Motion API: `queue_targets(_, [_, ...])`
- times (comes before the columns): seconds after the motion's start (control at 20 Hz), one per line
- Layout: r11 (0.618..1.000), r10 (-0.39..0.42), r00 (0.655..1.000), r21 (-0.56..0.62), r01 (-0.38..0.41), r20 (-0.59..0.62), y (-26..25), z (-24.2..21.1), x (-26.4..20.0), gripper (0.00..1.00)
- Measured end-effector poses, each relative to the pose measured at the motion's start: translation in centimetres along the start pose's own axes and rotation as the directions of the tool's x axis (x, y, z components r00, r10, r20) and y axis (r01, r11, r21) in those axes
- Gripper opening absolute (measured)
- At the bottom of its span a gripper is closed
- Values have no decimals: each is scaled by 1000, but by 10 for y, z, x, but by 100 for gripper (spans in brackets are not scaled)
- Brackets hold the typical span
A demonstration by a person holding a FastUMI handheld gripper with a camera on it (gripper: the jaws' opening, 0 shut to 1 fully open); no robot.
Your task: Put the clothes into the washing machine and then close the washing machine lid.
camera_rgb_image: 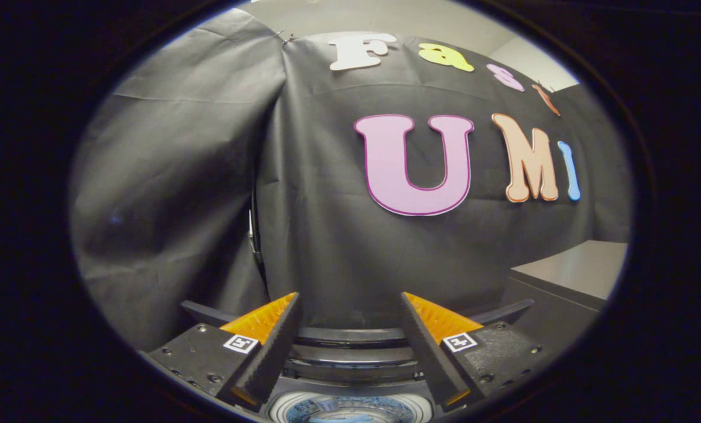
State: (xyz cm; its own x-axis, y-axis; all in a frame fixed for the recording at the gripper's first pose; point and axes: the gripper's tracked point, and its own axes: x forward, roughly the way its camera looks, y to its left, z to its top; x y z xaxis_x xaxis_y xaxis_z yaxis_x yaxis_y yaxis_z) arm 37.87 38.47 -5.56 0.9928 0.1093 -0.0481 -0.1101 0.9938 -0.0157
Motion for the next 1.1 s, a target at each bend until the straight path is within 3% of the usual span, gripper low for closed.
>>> queue_targets(1.1, [1000,8,999,-1,-8,46,-1,-7,-30,98])
